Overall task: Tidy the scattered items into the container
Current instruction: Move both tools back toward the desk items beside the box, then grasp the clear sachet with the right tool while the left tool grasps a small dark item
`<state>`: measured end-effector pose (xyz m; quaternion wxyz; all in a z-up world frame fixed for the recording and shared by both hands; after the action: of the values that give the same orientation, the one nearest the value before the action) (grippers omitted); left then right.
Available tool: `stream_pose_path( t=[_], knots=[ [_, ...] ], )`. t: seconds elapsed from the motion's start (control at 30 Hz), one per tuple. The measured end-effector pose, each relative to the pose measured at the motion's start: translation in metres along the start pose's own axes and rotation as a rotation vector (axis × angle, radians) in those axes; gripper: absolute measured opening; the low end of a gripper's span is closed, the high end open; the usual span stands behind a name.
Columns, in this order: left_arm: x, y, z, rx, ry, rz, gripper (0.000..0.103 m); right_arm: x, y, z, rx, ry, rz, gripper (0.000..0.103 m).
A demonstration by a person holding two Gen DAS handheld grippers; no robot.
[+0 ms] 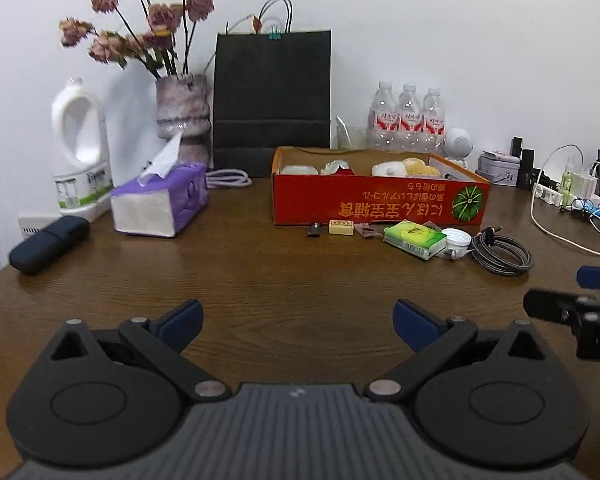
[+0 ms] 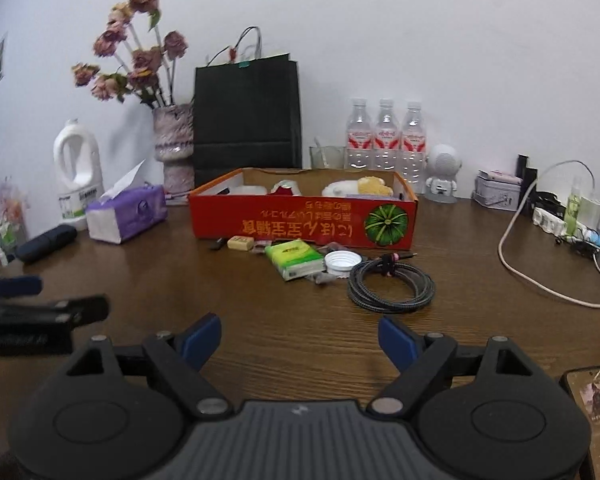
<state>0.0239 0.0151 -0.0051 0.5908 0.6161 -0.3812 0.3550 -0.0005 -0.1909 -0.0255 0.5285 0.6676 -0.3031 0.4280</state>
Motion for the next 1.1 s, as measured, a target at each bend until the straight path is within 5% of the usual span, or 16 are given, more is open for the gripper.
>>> stream_pose_path(
  t=[0.13, 0.2, 0.33, 0.4, 0.5, 0.53, 0.6, 0.77, 0.9, 1.1],
  knots=[
    [0.019, -0.032, -0.005, -0.083, -0.007, -0.006, 0.103, 0.001, -0.014, -0.006, 0.039, 0.025, -0.041, 0.047],
    [0.037, -0.061, -0.011, -0.083, -0.028, -0.009, 0.098, 0.014, -0.030, -0.013, 0.077, 0.023, -0.057, 0.040],
    [0.057, -0.128, -0.022, -0.086, -0.059, -0.104, 0.075, 0.042, -0.090, -0.039, 0.187, 0.077, -0.085, 0.039],
    [0.060, -0.156, -0.020, -0.139, -0.050, -0.143, 0.073, 0.047, -0.132, -0.048, 0.220, 0.052, -0.160, 0.037],
    [0.057, -0.186, -0.014, -0.218, -0.047, -0.177, 0.067, 0.051, -0.179, -0.054, 0.178, 0.070, -0.227, 0.033],
    [0.055, -0.195, -0.014, -0.218, -0.050, -0.194, 0.055, 0.051, -0.190, -0.054, 0.143, 0.088, -0.239, 0.033],
    [0.056, -0.207, -0.016, -0.190, -0.061, -0.187, 0.049, 0.052, -0.207, -0.051, 0.098, 0.094, -0.250, 0.033],
    [0.061, -0.219, -0.012, -0.245, -0.050, -0.178, 0.037, 0.057, -0.225, -0.044, 0.112, 0.041, -0.257, 0.034],
    [0.062, -0.218, -0.006, -0.269, -0.073, -0.171, 0.013, 0.059, -0.235, -0.045, 0.101, 0.042, -0.252, 0.022],
    [0.058, -0.204, -0.008, -0.237, -0.068, -0.165, 0.012, 0.059, -0.230, -0.052, 0.070, 0.094, -0.234, 0.017]
  ],
)
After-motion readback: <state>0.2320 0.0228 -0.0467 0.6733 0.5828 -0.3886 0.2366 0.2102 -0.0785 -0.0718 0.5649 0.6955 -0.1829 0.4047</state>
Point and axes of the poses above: each gripper's, at about its wrist camera, not at the fingertips, and y roughly against the way its jaws point, z to its right, x to its top, the point moved 9 cm from there along -y, roughly the way its jaws point, and after that the axes turned 3 degrees about -y, right-handed, at the moved point
